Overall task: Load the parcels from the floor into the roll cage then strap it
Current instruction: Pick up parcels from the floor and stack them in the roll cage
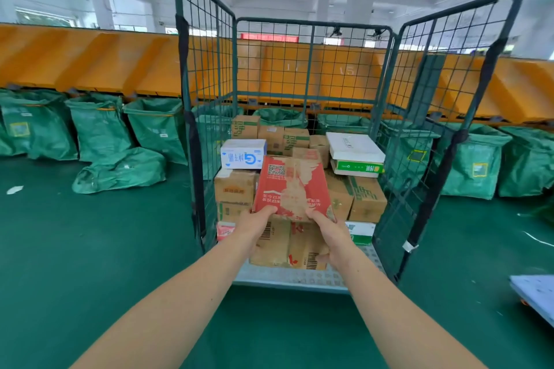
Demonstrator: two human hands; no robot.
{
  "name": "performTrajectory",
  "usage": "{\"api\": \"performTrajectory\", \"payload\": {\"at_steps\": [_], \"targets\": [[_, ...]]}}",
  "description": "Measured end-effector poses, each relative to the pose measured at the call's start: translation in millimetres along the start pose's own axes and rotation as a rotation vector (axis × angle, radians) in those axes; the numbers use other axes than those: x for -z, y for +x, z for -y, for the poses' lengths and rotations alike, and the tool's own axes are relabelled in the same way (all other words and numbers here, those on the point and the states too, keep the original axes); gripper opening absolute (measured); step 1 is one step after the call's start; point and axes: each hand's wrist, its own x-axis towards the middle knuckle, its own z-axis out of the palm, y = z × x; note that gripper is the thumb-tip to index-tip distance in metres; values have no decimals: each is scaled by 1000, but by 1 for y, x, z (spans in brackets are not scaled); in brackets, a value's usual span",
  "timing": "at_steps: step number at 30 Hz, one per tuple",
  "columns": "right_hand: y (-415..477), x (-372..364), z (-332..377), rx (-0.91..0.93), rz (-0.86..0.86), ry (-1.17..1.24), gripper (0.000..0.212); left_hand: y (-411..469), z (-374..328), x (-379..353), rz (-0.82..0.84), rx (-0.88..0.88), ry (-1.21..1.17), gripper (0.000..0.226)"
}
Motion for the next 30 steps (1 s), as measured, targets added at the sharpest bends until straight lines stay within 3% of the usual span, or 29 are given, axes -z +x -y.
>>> {"api": "performTrajectory", "payload": {"at_steps": [5,15,23,30], "targets": [[96,-13,30,-20,-24,2,67,95,-26,-28,13,-39,24,64],[315,-39,92,-67,47,8,47,303,-79,-90,-70,-43,59,61],[480,-70,166,-36,98,-59,59,456,-147,-136,-176,-111,89,46],[600,-103,193,-80,116,-92,59,576,-177,-147,-213,-128,152,50]]}}
